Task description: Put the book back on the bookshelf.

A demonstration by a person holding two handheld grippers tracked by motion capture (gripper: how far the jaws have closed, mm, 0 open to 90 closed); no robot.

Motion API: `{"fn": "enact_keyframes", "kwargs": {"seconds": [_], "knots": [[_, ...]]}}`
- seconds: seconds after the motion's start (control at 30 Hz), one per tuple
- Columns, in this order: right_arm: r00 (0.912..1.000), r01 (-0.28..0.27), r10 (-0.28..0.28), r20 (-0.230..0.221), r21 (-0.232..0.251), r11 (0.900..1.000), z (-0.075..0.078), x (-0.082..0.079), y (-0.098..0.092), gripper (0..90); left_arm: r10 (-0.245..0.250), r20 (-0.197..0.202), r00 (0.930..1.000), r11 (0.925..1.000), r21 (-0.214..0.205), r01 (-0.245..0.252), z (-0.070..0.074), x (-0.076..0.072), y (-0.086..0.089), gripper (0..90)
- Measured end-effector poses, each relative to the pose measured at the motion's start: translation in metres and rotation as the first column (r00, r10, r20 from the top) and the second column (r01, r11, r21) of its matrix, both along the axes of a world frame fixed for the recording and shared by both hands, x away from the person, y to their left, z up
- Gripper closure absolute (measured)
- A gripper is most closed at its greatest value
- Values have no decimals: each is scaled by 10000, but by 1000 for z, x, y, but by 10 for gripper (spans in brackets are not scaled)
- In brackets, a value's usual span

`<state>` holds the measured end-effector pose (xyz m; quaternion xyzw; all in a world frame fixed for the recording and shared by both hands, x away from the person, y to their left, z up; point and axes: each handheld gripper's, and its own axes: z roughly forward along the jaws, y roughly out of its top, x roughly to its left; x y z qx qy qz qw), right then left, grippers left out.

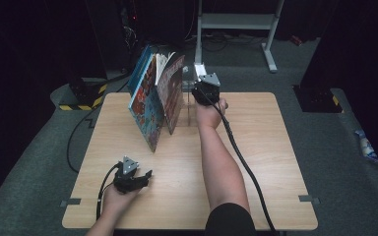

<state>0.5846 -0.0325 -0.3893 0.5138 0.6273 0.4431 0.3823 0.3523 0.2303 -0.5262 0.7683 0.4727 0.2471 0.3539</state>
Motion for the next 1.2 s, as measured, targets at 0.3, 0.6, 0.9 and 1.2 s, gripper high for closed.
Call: {"fn": "enact_keyframes", "kwargs": {"seconds": [0.3,0.6,0.9,1.2], "knots": [[10000,30,-29,71,-83,10000,-3,5,3,536,-6,14,10000,10000,20,6,0,0,0,326],[9999,45,-44,102,-55,10000,-4,5,4,535,15,10,10000,10000,-15,-15,0,0,0,328],[9998,57,-55,187,-93,9999,-6,2,4,533,15,6,10000,10000,2,-15,0,0,0,330],[9998,0,0,194,-13,10000,-8,0,3,528,-12,-30,10000,10000,66,12,0,0,0,331]]}}
